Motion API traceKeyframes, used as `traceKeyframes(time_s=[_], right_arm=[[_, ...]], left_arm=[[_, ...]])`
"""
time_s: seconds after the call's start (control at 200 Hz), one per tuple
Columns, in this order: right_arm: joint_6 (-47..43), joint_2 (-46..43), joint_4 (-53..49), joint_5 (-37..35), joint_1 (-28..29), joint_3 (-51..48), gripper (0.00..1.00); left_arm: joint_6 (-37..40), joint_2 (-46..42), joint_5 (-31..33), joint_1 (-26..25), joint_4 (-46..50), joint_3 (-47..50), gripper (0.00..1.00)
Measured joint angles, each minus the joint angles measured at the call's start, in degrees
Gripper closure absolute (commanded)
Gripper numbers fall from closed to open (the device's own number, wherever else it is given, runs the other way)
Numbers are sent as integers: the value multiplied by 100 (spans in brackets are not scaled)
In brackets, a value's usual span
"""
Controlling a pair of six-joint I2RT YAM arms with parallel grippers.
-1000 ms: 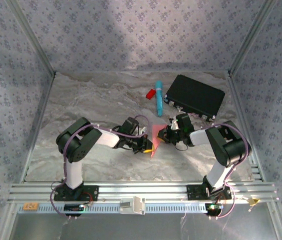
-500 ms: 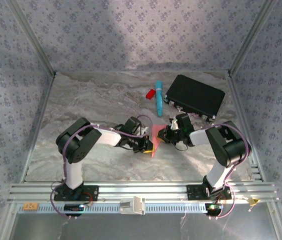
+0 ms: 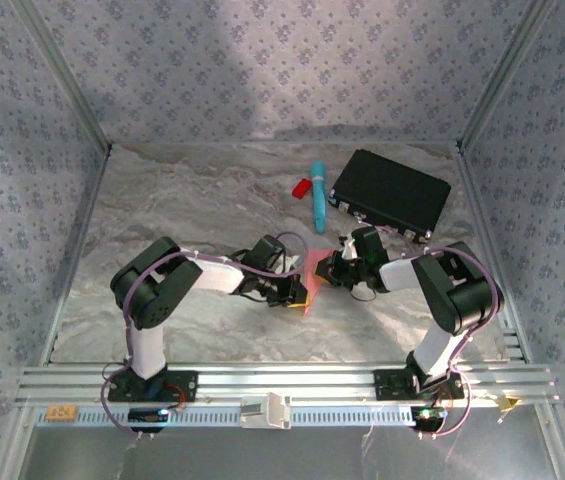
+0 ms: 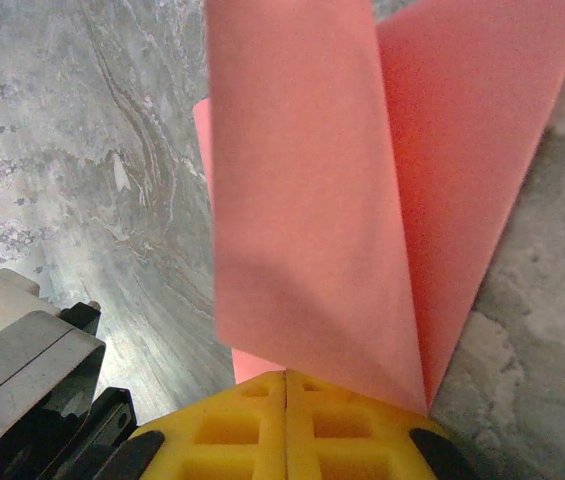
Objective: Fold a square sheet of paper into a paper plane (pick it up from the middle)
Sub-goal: Fold the wing for the fifth time at the center of the table.
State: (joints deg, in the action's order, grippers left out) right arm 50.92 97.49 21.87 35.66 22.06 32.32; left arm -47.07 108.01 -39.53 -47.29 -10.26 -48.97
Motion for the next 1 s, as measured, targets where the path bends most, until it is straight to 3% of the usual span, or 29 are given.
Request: traceKeyframes(time_s=[0.275,0.335,0.375,0.445,0.495,0.68,0.834,0.934,1.004], right_arm=[[0,0,-11,-7,0,4,93],[0,0,-13,-7,0,7,93],[0,0,-26,-9,4,11,93],[0,0,-31,-15,7,13,93],[0,-2,-37,-24,9,15,93],[0,-11,-50,-37,26,22,93],[0,-11,-52,-48,31,22,93],[0,-15,-59,-59,35,22,93],[0,-22,-68,-74,37,22,93]], left_arm=[[101,-66,107,-59,103,4,100],[122,-85,131,-76,131,15,91],[142,-103,140,-83,129,31,91],[166,-153,122,-111,181,68,92],[177,-186,129,-140,227,105,100],[229,-223,125,-157,262,153,100],[232,-229,125,-160,256,166,92],[249,-254,131,-170,256,197,100],[269,-273,125,-177,260,223,100]])
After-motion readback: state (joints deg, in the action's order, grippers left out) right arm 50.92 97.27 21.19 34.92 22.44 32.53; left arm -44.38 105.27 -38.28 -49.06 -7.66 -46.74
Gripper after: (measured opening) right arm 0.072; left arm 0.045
